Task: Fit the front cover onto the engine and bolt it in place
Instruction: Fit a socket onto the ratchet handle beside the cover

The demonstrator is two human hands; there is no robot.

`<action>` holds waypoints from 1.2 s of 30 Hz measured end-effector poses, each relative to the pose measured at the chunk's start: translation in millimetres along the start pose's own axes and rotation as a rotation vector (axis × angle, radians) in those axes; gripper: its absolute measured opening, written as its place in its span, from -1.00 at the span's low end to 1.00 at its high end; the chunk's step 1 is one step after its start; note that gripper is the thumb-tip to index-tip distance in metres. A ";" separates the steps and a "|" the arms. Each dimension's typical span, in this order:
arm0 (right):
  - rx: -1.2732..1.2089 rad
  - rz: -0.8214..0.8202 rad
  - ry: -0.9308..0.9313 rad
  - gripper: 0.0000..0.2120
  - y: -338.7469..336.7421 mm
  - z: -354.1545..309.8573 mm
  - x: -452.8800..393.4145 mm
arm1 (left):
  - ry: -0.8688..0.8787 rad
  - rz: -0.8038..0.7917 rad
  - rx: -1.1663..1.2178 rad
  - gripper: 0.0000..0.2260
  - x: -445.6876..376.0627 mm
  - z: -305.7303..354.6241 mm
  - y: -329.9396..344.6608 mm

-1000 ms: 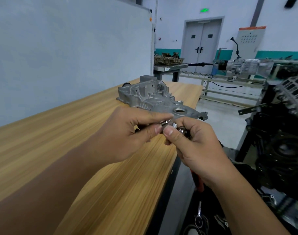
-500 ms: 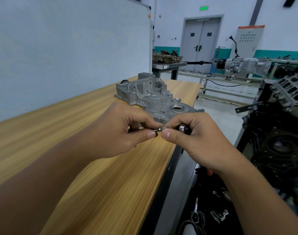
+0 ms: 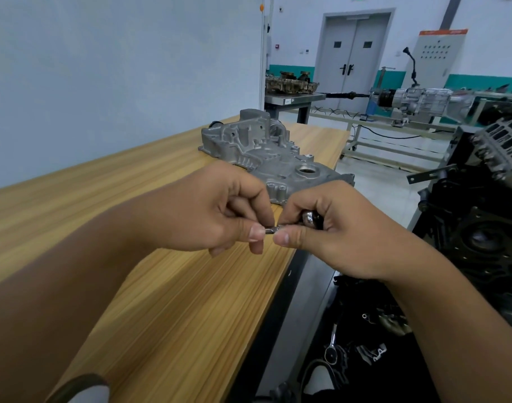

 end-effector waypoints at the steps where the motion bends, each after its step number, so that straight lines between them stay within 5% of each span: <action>1: -0.008 -0.005 0.006 -0.83 -0.6 0.8 -0.2 | -0.002 -0.001 0.007 -0.96 -0.7 1.1 0.9; 6: -0.266 0.013 0.074 -0.74 -6.0 15.9 2.7 | 0.075 0.056 -0.109 -0.79 -3.8 10.8 5.0; 10: -0.511 0.055 0.037 -0.83 -13.4 11.0 0.7 | 0.089 0.223 0.025 -0.94 -5.0 12.2 4.0; 20: -0.225 0.125 -0.107 -0.89 -17.5 -19.4 2.0 | 0.153 0.182 -0.122 -0.87 0.7 24.5 -9.5; 27: 0.095 0.095 -0.124 -0.85 -16.5 -32.2 3.0 | 0.276 0.275 -0.508 -0.85 0.8 47.8 -11.8; 36: -0.572 0.248 -0.075 -0.85 -27.5 -18.7 -8.5 | 0.177 0.406 -0.075 -0.85 -1.5 29.9 -23.4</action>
Point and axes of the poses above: each hand's wrist, its own x-axis away from the middle knuckle, its own y-axis out of the palm, z = x × y, the point moved 7 cm from there along -x, towards the middle knuckle, and after that the axes turned 12 degrees about -x, right-handed, at the moved point
